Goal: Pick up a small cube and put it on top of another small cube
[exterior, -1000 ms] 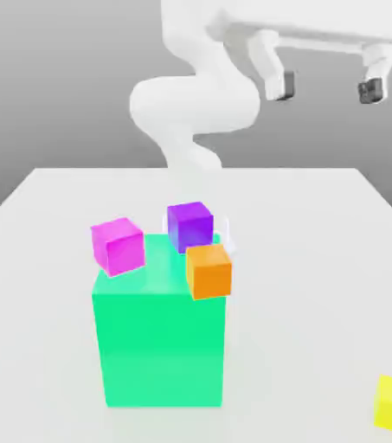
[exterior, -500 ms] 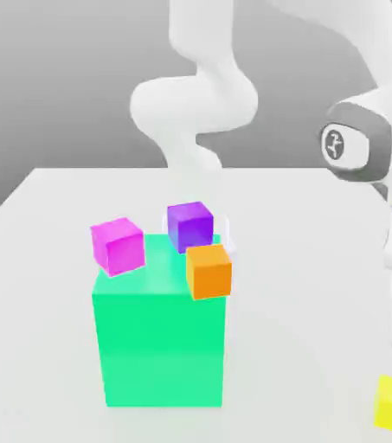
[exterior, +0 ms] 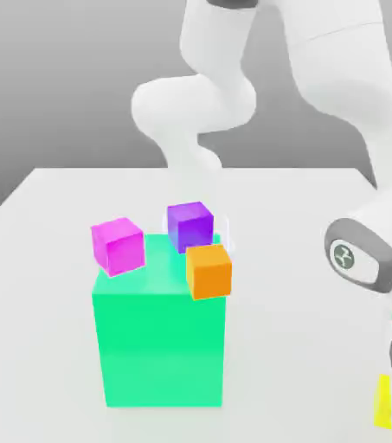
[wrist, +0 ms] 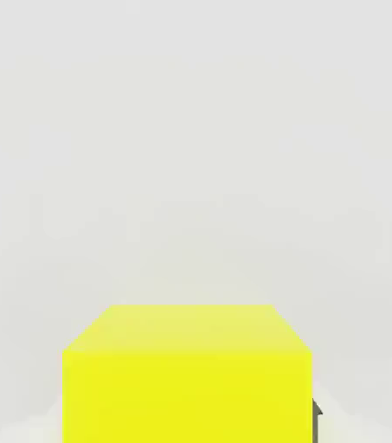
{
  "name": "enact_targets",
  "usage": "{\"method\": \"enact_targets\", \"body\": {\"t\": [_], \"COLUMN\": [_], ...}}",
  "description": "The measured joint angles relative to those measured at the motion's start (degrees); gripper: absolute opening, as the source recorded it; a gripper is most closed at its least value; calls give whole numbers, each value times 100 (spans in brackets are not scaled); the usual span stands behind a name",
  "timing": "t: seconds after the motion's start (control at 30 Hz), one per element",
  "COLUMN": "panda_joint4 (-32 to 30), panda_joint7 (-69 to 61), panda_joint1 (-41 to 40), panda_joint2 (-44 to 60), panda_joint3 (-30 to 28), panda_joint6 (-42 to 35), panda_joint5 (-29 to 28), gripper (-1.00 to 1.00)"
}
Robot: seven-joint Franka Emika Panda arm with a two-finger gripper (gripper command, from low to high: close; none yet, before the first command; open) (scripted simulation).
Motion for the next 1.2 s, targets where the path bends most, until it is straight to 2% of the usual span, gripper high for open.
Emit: {"method": "enact_targets", "body": {"t": [0.13,0.53,1.13,1.2], "panda_joint4": [-180,-1056,-2386,-2599], "panda_joint7": [-159,-487,-545,-539], "panda_joint1": [-146,-886,-1924,-2006], "panda_joint2": [-769,-3281,-6959,-7163], "panda_joint3": [143,-277,-1058,-1127], "panda_joint6": [-583,-2173,-4527,-4523], "panda_joint5": [216,649,569,534], "gripper": [-100,-100,-100,-100]}}
